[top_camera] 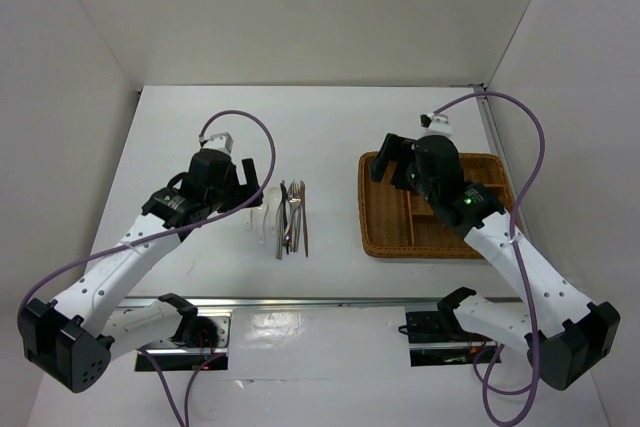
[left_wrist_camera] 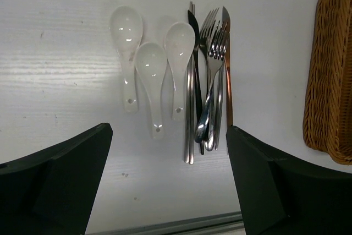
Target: Sort the eating utensils into containers
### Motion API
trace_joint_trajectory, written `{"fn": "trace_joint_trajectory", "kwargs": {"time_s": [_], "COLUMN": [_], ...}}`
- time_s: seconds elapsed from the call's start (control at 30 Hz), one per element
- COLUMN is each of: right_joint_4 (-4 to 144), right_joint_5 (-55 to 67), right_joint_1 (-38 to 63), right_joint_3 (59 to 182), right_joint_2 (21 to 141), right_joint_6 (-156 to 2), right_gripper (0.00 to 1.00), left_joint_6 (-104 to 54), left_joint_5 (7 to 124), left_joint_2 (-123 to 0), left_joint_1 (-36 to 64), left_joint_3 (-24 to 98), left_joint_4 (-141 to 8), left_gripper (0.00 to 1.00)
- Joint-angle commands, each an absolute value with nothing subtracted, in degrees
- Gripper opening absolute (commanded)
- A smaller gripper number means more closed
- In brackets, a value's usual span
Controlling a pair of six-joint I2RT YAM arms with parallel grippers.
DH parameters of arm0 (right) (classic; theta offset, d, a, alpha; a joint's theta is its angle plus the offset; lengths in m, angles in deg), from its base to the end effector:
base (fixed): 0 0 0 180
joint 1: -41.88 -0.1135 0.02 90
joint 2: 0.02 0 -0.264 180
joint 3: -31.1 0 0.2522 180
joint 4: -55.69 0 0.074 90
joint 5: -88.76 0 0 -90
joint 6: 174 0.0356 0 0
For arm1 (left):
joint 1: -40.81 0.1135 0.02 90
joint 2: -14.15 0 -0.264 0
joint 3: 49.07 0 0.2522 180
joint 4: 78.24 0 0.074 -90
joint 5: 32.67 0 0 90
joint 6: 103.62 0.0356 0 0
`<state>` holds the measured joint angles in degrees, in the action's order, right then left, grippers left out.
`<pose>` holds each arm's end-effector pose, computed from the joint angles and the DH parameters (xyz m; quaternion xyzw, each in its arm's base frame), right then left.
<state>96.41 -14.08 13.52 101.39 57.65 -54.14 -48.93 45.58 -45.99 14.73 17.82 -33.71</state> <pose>0.1981 0.0979 0.3405 0.0687 0.8514 0.1648 0.4932 0.2053 -0.0924 0.3054 -0.1168 0.8867 -0.1444 0.4234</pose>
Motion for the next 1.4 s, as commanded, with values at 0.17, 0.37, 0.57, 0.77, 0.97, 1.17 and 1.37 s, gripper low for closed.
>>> {"fn": "trace_joint_trajectory", "kwargs": {"time_s": [0.17, 0.37, 0.57, 0.77, 0.97, 1.17, 1.37], "right_joint_4": [93.8, 88.5, 88.5, 86.0, 86.0, 86.0, 84.9], "right_joint_5": [-7.9, -1.5, 0.3, 3.3, 4.7, 4.7, 2.8], "right_joint_1": [13.8, 13.8, 13.8, 13.8, 13.3, 13.3, 13.3], "right_joint_3": [105.7, 104.5, 105.6, 105.6, 106.8, 107.4, 108.0], "right_joint_2": [65.0, 66.3, 70.8, 72.4, 75.2, 77.3, 79.9], "right_joint_6": [-57.6, -56.9, -58.2, -58.7, -58.7, -58.7, -58.7], "right_gripper": [1.0, 1.0, 1.0, 1.0, 1.0, 1.0, 1.0], "left_joint_6": [-49.2, -51.1, -51.9, -49.7, -49.0, -44.6, -45.2], "left_joint_5": [45.7, 43.7, 45.8, 48.1, 54.0, 63.7, 66.9], "left_joint_2": [-47.5, -50.8, -54.7, -55.7, -58.9, -57.5, -62.3], "left_joint_1": [14.5, 14.5, 14.5, 14.5, 20.5, 21.8, 19.5], "left_joint_3": [18.8, 19.4, 19.4, 17.6, 15.6, 13.7, 16.4], "left_joint_4": [-32.2, -32.2, -33.4, -38.7, -42.0, -49.0, -50.2], "left_gripper": [0.98, 0.94, 0.94, 0.89, 0.79, 0.78, 0.87]}}
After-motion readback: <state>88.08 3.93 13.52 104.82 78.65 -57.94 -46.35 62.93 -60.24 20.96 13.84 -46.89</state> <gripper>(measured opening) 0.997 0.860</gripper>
